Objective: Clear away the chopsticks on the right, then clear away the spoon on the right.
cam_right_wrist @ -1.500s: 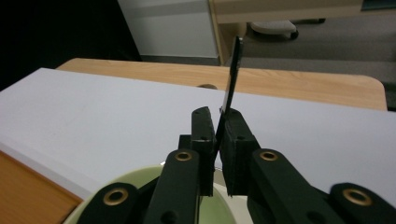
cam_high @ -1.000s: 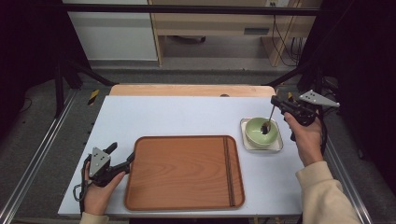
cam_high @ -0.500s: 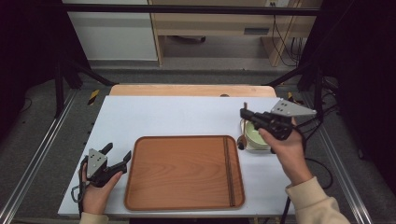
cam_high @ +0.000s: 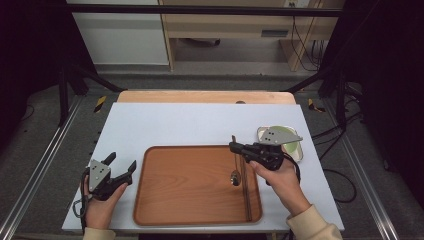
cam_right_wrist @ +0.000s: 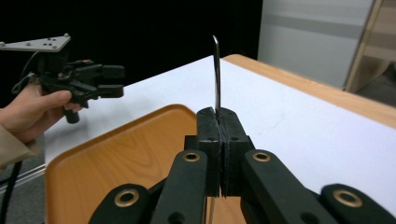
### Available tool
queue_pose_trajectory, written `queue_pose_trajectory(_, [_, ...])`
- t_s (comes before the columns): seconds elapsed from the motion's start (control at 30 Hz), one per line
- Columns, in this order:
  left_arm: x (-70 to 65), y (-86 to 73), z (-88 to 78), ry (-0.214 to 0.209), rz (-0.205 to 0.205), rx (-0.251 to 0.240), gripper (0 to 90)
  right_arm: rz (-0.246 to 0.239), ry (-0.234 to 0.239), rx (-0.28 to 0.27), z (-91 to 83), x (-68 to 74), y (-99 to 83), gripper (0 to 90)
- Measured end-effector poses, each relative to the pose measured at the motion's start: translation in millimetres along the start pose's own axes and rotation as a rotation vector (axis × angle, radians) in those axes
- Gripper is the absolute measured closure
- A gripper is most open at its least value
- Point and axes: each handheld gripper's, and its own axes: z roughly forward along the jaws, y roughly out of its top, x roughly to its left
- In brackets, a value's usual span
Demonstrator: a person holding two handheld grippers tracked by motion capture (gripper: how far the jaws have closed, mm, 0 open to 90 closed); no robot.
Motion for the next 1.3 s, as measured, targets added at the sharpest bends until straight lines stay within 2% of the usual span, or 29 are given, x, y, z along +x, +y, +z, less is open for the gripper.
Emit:
queue_pose_trajectory(0.43, [-1.4,-0.8,1.5,-0.001,0.006,0.004,23.1,0.047,0.08,0.056,12.4,11.5,-19.2,89.5])
queue_pose_trajectory(0.67, [-2.1,-0.9,2.3,-0.005,0.006,0.006,23.1,0.053,0.1,0.082,19.7,15.4,-27.2,89.4])
queue_pose_trajectory(1.03, [-3.4,-1.5,3.9,-0.01,0.011,0.013,23.1,0.093,0.169,0.111,20.2,17.6,-34.6,89.4])
queue_pose_trajectory(1.3, [-3.9,-2.2,5.4,-0.013,0.018,0.016,23.0,0.106,0.196,0.135,20.3,17.1,-36.8,88.6])
